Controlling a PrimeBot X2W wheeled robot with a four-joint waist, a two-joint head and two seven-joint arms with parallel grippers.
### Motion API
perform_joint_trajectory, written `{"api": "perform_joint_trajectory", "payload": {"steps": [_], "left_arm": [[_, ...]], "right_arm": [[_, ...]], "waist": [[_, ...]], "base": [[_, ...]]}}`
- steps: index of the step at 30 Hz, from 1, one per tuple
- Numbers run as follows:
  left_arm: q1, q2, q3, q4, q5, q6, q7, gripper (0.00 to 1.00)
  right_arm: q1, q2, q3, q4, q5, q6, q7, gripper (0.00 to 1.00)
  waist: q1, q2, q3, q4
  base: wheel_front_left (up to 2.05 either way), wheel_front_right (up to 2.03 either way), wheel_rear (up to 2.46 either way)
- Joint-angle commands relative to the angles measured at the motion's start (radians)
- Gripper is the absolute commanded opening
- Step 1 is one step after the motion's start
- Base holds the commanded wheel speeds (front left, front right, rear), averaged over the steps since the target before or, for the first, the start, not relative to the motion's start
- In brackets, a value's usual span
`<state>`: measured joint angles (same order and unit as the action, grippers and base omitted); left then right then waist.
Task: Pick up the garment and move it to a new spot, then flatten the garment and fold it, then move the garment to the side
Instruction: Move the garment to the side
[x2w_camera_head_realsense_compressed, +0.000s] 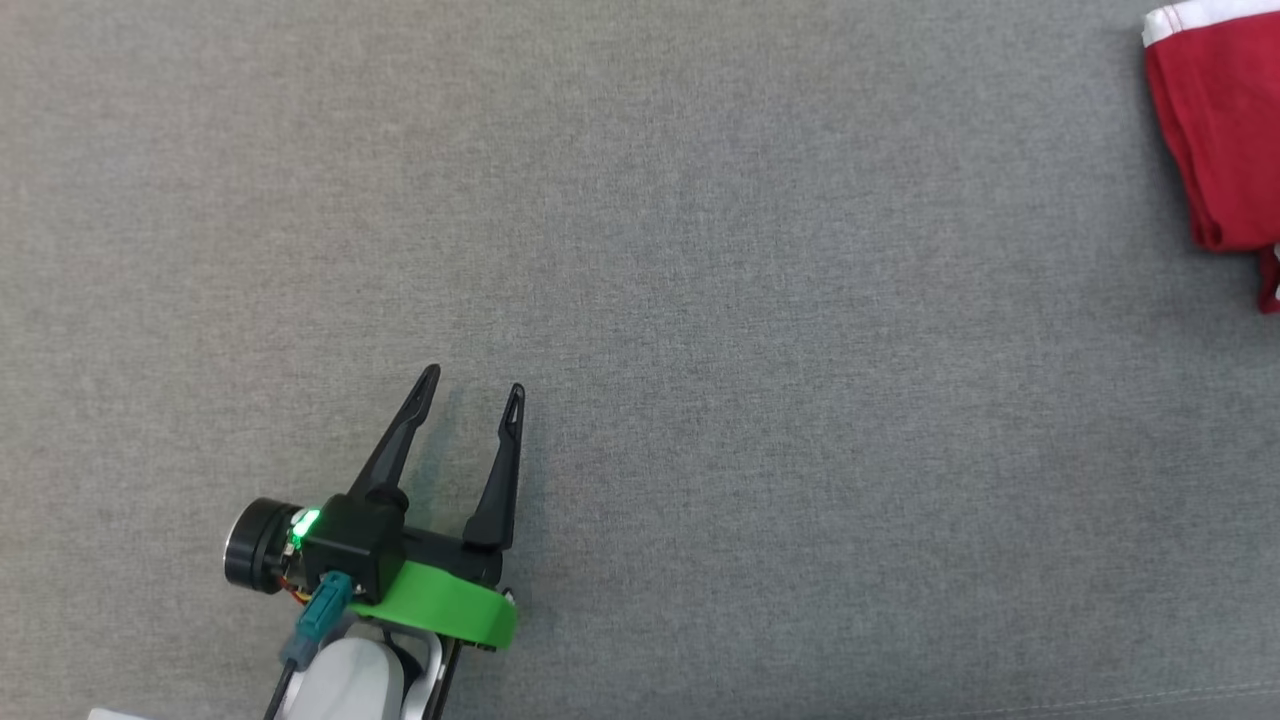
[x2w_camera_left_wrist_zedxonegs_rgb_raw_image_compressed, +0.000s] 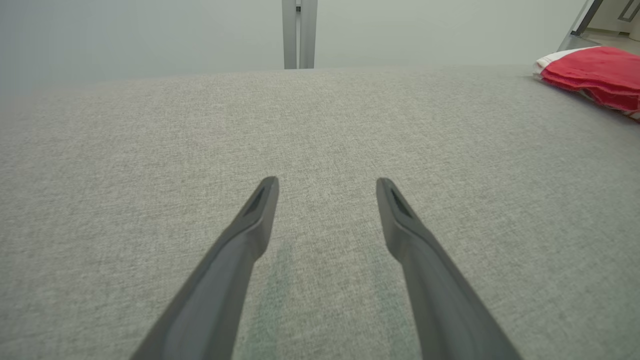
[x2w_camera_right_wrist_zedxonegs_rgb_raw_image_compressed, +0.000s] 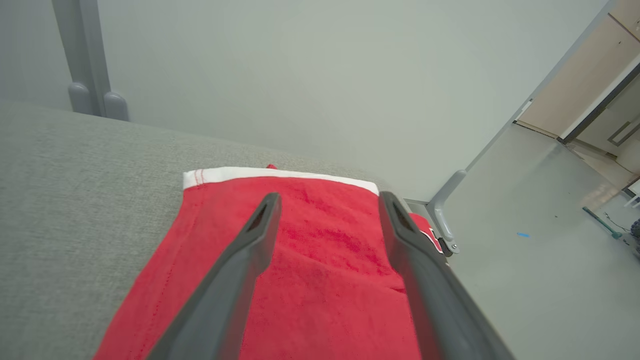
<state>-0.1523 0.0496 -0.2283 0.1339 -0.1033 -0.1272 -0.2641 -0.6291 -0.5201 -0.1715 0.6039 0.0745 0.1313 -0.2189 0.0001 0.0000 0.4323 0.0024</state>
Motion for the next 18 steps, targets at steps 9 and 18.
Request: {"api": "perform_joint_trajectory", "payload": {"steps": [9, 18], "left_arm": [[0.072, 0.003, 0.007, 0.023, -0.05, 0.042, 0.0, 1.0], [0.186, 0.003, 0.04, 0.005, -0.131, 0.097, 0.0, 1.0]], "right_arm": [[0.2, 0.175, 0.186, -0.14, 0.13, -0.001, -0.046, 1.0], [0.454, 0.328, 0.235, -0.303, 0.164, -0.001, -0.046, 1.0]], "waist": [[-0.0001, 0.0, -0.214, 0.006], [-0.0001, 0.0, -0.393, 0.02]], "base": [[0.0, 0.0, 0.0], [0.0, 0.0, 0.0]]}}
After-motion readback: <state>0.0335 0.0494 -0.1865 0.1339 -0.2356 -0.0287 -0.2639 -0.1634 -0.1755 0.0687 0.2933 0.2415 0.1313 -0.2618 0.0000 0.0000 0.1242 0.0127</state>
